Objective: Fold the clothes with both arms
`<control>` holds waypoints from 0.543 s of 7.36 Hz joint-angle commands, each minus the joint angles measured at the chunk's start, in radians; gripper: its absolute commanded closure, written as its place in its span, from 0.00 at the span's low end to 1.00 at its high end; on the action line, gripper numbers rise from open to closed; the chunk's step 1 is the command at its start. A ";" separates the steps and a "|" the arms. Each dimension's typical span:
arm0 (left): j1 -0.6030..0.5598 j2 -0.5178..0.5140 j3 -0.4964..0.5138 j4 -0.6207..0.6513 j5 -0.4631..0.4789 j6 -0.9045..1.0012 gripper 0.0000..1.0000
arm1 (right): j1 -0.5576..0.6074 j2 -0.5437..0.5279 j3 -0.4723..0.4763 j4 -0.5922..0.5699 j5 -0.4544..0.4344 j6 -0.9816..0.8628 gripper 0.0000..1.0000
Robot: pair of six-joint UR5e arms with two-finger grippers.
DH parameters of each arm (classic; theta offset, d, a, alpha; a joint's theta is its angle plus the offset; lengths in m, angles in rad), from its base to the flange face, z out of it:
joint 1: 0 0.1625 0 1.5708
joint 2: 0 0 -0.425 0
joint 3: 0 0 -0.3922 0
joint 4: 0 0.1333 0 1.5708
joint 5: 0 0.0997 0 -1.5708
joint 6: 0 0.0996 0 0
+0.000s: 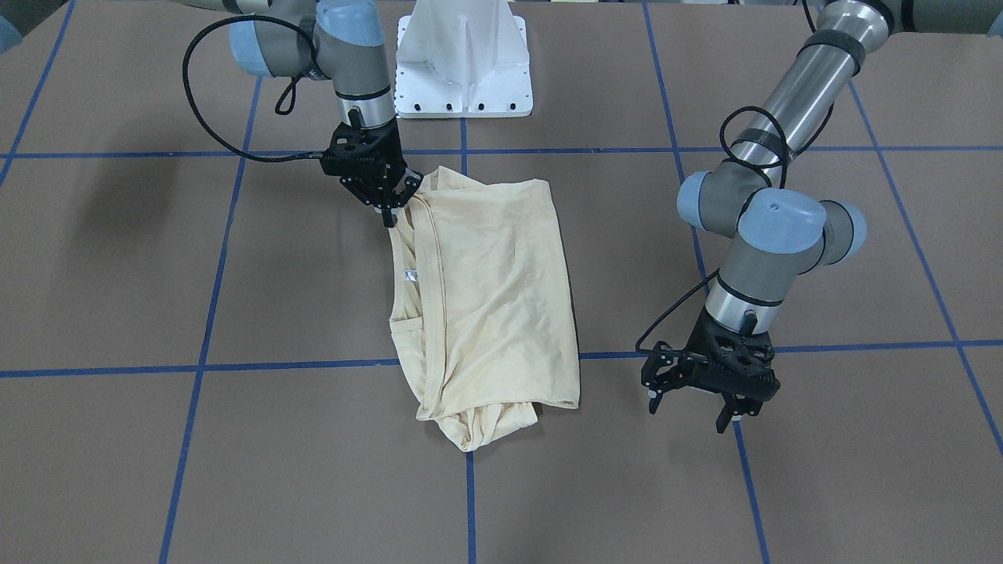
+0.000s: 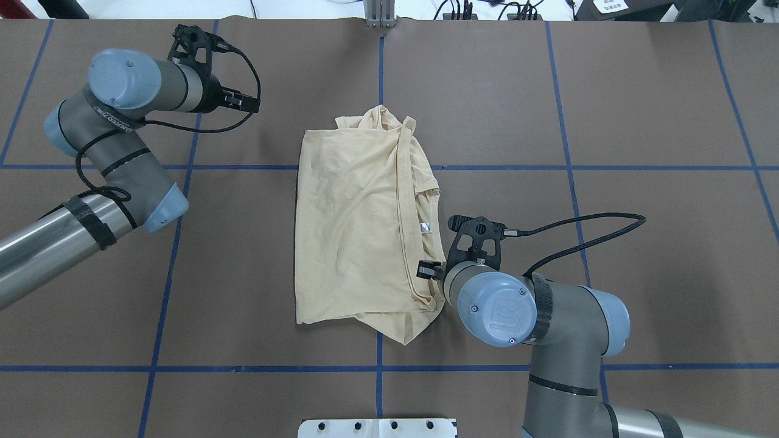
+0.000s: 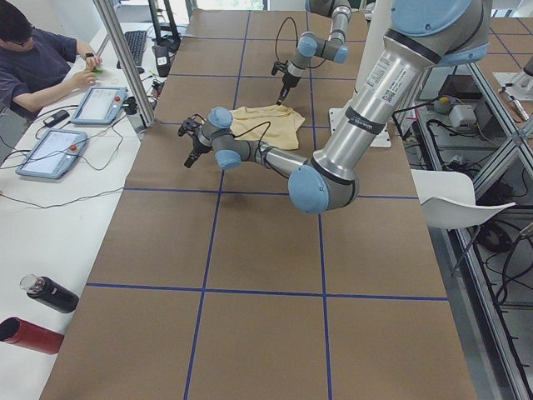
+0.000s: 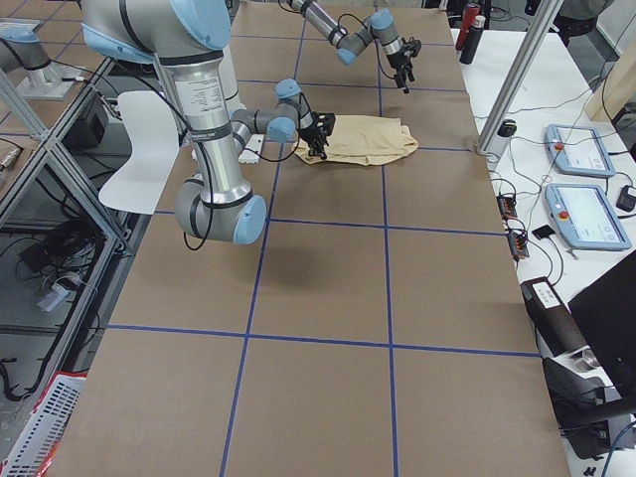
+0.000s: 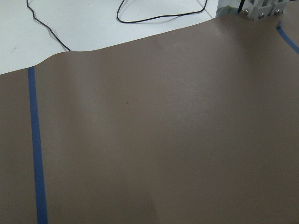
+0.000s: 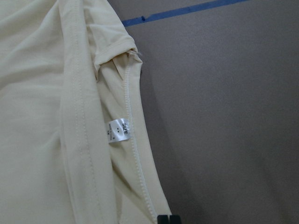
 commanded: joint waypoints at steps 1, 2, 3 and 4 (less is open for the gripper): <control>-0.001 0.000 0.000 0.000 0.000 0.000 0.00 | 0.013 0.005 -0.009 0.000 -0.017 -0.031 0.01; -0.002 0.000 0.000 0.000 0.000 0.000 0.00 | 0.044 0.020 -0.012 -0.006 -0.011 -0.098 0.00; -0.002 0.000 0.000 0.000 0.000 0.000 0.00 | 0.083 0.058 -0.016 -0.046 0.004 -0.158 0.00; -0.002 0.000 0.000 0.000 0.000 0.000 0.00 | 0.100 0.142 -0.057 -0.120 0.023 -0.162 0.00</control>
